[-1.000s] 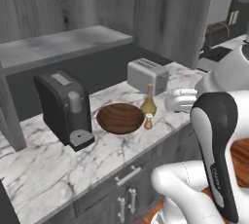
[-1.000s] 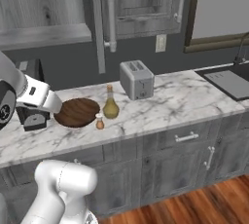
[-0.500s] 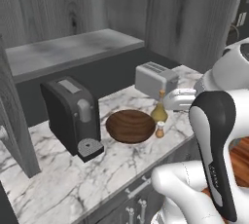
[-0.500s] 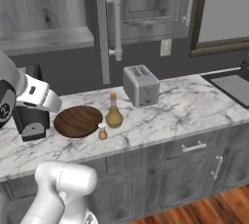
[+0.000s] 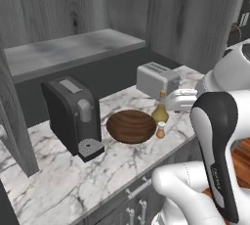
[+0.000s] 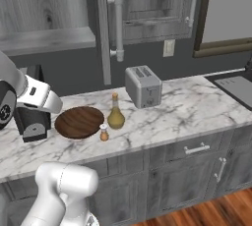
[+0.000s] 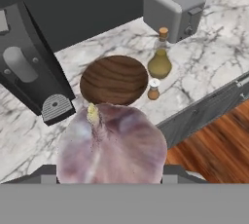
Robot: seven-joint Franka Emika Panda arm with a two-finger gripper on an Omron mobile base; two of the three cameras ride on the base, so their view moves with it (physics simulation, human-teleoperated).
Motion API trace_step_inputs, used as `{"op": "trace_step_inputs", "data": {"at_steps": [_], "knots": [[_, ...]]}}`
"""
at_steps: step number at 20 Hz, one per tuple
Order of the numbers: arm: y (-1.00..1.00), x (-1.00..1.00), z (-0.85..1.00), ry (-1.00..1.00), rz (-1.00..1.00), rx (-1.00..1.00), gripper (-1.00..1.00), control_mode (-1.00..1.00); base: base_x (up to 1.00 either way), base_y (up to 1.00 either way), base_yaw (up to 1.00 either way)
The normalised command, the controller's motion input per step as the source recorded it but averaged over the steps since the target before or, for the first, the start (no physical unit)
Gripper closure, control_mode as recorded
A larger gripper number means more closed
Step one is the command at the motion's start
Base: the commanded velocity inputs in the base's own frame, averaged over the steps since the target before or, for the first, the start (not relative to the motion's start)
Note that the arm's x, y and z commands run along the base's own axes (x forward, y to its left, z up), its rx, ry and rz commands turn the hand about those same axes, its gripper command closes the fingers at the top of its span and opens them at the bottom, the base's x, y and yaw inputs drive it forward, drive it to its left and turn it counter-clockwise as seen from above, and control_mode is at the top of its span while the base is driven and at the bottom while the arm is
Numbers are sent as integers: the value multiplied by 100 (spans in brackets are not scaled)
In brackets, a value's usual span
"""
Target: Retrieve the bottle and the shaker from the cabinet and place them next to the mixing bowl on the counter. Then add garlic from the fridge to the mixing bowl.
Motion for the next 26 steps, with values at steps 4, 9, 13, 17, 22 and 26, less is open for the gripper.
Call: {"op": "trace_step_inputs", "data": {"at_steps": [4, 9, 13, 17, 22, 26], "knots": [[0, 0, 0, 0, 0, 0, 100, 100, 0, 0, 0], [0, 0, 0, 0, 0, 0, 100, 100, 0, 0, 0], [0, 16, 0, 11, 0, 0, 100, -100, 0, 0, 0], [2, 59, 1, 47, 0, -4, 100, -100, 0, 0, 0], [1, 46, 0, 39, 0, -2, 100, -100, 0, 0, 0], [-4, 14, -46, -2, 0, 0, 100, -100, 0, 0, 0]]}}
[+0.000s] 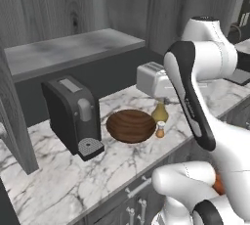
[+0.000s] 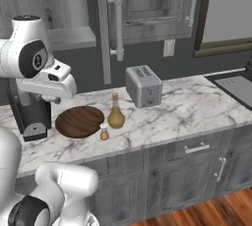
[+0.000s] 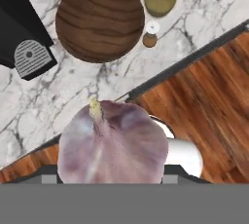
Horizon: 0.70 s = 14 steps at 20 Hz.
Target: Retrieve the bottle and the shaker from the cabinet and place them next to the mixing bowl on the counter. Then add garlic from the fridge to the mixing bowl.
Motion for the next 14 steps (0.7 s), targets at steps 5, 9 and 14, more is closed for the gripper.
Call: {"op": "trace_step_inputs", "data": {"at_steps": [5, 9, 14], "knots": [[1, 0, -70, -17, 1, 0, 100, -100, 0, 0, 0], [13, 9, -52, -13, 1, 0, 100, -100, 0, 0, 0], [26, 60, -19, 0, 3, 0, 100, -100, 0, 0, 0]]}}
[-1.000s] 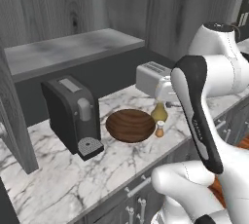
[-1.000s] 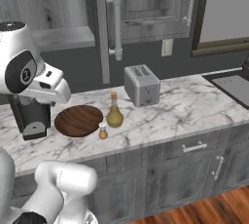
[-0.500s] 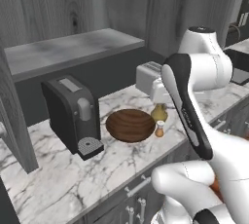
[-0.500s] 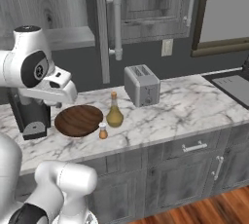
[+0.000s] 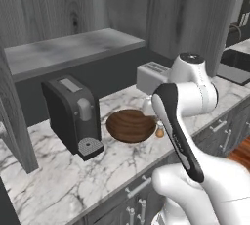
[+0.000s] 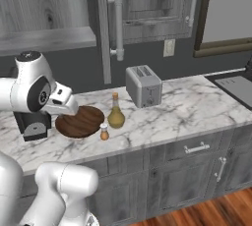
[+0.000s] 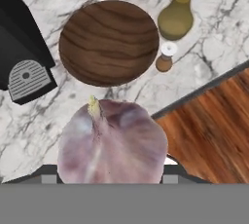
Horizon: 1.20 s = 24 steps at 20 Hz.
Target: Retrieve the bottle and the shaker from the cabinet and place them next to the mixing bowl on the counter. Then add garlic from the fridge to the mixing bowl.
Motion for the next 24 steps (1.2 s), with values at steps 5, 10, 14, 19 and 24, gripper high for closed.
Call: {"op": "trace_step_inputs", "data": {"at_steps": [5, 10, 14, 19, 24], "knots": [[17, 69, 2, 11, 0, -3, 100, -100, 0, 0, 0], [0, 49, -5, 3, 0, -1, 100, -100, 0, 0, 0], [0, 37, -27, 0, 0, 0, 100, -100, 0, 0, 0], [0, 18, -53, 0, 0, 0, 100, -100, 0, 0, 0], [0, 28, -47, 0, 0, 0, 100, -100, 0, 0, 0]]}}
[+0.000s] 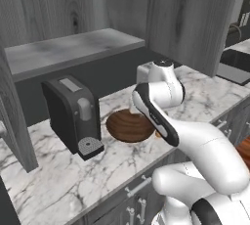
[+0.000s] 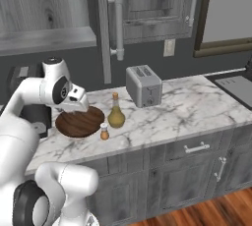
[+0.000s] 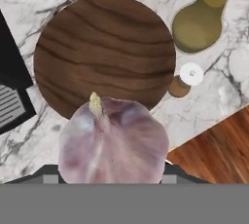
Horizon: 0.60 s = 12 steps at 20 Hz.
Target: Retrieve the bottle and the shaker from the cabinet and place them next to the mixing bowl on the counter. Then add garlic from the fridge to the mixing bowl.
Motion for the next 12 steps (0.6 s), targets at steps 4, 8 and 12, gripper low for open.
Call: {"op": "trace_step_inputs", "data": {"at_steps": [4, 8, 12], "knots": [[0, 39, -20, 0, 0, 0, 100, -100, 0, 0, 0], [3, 30, -1, 2, 0, 0, 100, -100, 0, 0, 0], [18, 38, 0, 3, 0, 0, 100, -100, 0, 0, 0]]}}
